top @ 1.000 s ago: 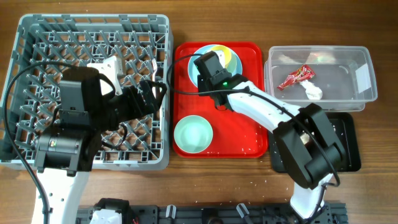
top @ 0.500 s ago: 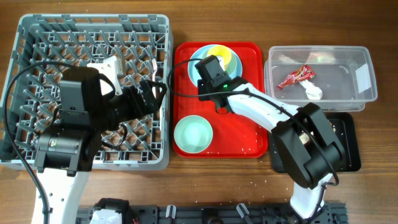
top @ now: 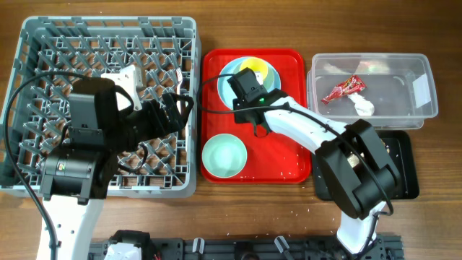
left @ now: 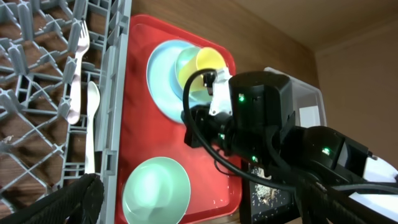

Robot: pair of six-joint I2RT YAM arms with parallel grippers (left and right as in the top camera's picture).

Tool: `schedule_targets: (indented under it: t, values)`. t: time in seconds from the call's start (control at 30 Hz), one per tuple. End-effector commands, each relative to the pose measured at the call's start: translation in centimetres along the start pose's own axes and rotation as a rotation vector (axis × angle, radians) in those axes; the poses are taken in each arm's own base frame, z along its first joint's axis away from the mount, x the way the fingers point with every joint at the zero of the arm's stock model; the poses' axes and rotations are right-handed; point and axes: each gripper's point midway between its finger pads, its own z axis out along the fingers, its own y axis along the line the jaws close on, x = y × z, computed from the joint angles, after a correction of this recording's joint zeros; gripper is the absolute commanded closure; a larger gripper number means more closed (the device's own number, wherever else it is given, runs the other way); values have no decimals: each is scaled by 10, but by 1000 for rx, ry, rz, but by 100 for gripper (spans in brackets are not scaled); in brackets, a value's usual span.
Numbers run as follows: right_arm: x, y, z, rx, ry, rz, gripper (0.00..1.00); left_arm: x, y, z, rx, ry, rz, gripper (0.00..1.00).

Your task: Sort waste into correct bins and load items into the dishwasher rack

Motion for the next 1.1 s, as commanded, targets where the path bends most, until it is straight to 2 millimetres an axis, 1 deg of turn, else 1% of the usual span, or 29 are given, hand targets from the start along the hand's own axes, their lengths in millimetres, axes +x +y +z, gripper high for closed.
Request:
schedule_targets:
  t: [0.0,0.03,0.13,0.23,0.37,0.47,0.53,0.6,0.63,0.67,0.73,0.8,0.83,0.87,0.9,0.97,1.03,1.07]
  values:
    - [29,-6,9,16,106,-3,96,-2,-4,-3,15,-6,1,0]
    - [34,-6,8,13,128,-5,95,-2,-4,-3,15,-6,1,0]
    - [58,-3,4,-27,241,-7,96,-2,-4,-3,15,-6,1,0]
    - [88,11,-7,-124,390,7,96,-2,-4,-3,15,-6,1,0]
    - [109,24,-20,-223,506,-2,96,-2,-4,-3,15,-6,1,0]
    - [116,23,-27,-225,548,-16,95,-2,-4,-3,15,-6,1,0]
    - [109,25,-32,-239,529,-46,96,-2,-4,-3,15,-6,1,0]
    - [92,31,-42,-262,488,-63,96,-2,-4,-3,15,-6,1,0]
    - [81,34,-50,-276,458,-67,96,-2,-4,-3,15,-6,1,0]
    - [62,39,-62,-295,405,-66,96,-2,-4,-3,15,-6,1,0]
    - [34,39,-78,-308,324,-57,95,-2,-4,-3,15,-6,1,0]
    - [5,36,-98,-326,245,-38,95,-2,-4,-3,15,-6,1,0]
    - [-4,33,-105,-332,220,-29,94,-2,-4,-3,15,-6,1,0]
    - [-17,27,-115,-337,184,-11,92,-2,-4,-3,15,-6,1,0]
    - [-26,20,-123,-339,157,8,88,-2,-4,-3,15,-6,1,0]
    - [-31,3,-133,-329,142,43,85,-2,-4,-3,15,-6,1,0]
    - [-30,-11,-135,-301,151,43,84,-2,-4,-3,15,-6,1,0]
    - [-29,-20,-133,-269,155,42,71,-2,-4,-3,15,-6,1,0]
